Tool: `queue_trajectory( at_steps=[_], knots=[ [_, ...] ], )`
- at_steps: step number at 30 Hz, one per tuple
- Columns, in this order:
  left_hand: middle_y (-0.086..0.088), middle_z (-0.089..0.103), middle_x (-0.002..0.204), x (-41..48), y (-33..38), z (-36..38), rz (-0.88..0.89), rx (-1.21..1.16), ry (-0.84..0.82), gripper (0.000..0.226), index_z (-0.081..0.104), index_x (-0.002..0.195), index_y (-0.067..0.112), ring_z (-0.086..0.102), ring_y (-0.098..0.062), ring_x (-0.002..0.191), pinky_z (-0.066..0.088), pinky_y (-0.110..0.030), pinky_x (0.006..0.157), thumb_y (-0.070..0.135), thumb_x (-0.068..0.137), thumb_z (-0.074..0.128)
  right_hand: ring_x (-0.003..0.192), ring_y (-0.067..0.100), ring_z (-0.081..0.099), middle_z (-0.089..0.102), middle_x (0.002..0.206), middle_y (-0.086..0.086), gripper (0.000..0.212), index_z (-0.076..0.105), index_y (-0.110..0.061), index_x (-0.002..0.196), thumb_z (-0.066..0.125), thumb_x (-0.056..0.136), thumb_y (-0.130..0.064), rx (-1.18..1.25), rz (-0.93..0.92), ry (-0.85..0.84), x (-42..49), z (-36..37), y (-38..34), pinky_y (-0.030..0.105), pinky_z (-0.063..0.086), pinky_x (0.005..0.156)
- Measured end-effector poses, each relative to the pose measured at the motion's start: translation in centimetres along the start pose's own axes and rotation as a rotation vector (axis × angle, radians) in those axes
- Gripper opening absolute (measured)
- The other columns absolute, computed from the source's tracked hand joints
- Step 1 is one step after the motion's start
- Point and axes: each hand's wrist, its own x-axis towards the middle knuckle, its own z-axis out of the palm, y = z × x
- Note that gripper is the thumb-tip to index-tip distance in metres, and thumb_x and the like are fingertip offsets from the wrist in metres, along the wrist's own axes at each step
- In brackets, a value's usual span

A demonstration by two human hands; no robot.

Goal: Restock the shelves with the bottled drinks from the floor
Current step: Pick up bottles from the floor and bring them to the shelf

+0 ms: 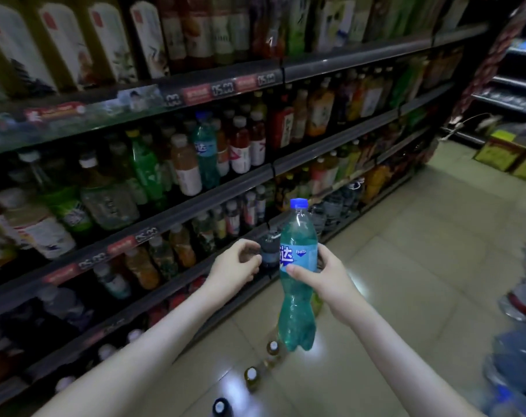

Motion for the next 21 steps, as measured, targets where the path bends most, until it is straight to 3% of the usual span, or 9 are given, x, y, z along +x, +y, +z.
queue_trajectory(
  at_steps=[2,6,9,12,16,19,21],
  knots=[
    [0.004,0.069,0.094,1.1,1.0,0.3,0.057,0.157,0.094,0.015,0.06,0.102,0.033,0.064,-0.011,0.078,0.054,-0.028,0.073,0.024,0.089,0.061,0.097,0.008,0.067,0.07,0.106,-0.008,0.048,0.058,-0.023,0.117,0.081,0.075,-0.018,0.001,-0.009,-0.014,1.3,-1.2,-0.5,0.022,0.052,0.076],
    [0.005,0.059,0.114,4.3,2.9,-1.4,0.1,0.375,0.301,0.031,0.048,0.127,0.031,0.054,-0.007,0.086,0.047,-0.025,0.069,0.03,0.096,0.053,0.097,0.01,0.067,0.071,0.105,-0.007,0.047,0.059,-0.028,0.113,0.083,0.073,-0.024,0.033,-0.037,-0.025,5.7,-1.9,-1.4,0.033,0.056,0.085],
    [-0.002,0.052,0.129,7.1,2.9,-2.8,0.255,0.672,0.443,0.04,0.044,0.138,0.028,0.056,-0.019,0.101,0.052,-0.035,0.077,0.023,0.098,0.048,0.084,0.002,0.069,0.071,0.097,-0.009,0.038,0.059,-0.028,0.106,0.08,0.076,-0.017,0.076,-0.052,-0.047,9.2,-1.3,-2.3,0.02,0.054,0.069],
    [-0.024,0.054,0.129,11.8,2.6,-4.7,0.479,1.058,0.579,0.053,0.048,0.14,0.015,0.051,-0.04,0.118,0.042,-0.049,0.099,0.009,0.089,0.059,0.074,-0.001,0.068,0.071,0.095,-0.007,0.037,0.059,-0.021,0.11,0.078,0.079,-0.013,0.103,-0.059,-0.09,12.8,-0.5,-3.4,0.015,0.051,0.058],
    [-0.031,0.036,0.143,18.3,4.8,-7.1,0.317,1.176,0.677,0.072,0.027,0.151,0.026,0.027,-0.044,0.138,0.01,-0.058,0.114,0.018,0.087,0.06,0.084,0.003,0.069,0.071,0.101,-0.007,0.043,0.058,-0.024,0.115,0.078,0.078,-0.015,0.09,-0.082,-0.141,17.9,0.6,-5.2,0.018,0.053,0.065],
    [-0.026,0.028,0.149,22.8,6.3,-8.0,0.164,1.227,0.648,0.073,0.005,0.153,0.032,0.017,-0.041,0.141,-0.006,-0.061,0.112,0.035,0.095,0.049,0.092,0.004,0.068,0.07,0.105,-0.007,0.051,0.055,-0.028,0.12,0.08,0.076,-0.017,0.072,-0.101,-0.149,21.4,1.2,-6.3,0.021,0.055,0.073],
    [-0.021,0.025,0.152,25.4,6.5,-8.3,0.105,1.239,0.65,0.073,0.0,0.153,0.034,0.017,-0.041,0.14,-0.016,-0.062,0.107,0.044,0.096,0.045,0.091,0.003,0.068,0.07,0.107,-0.007,0.053,0.053,-0.028,0.121,0.08,0.077,-0.016,0.07,-0.104,-0.142,23.3,1.2,-6.7,0.019,0.055,0.07]
  ],
)
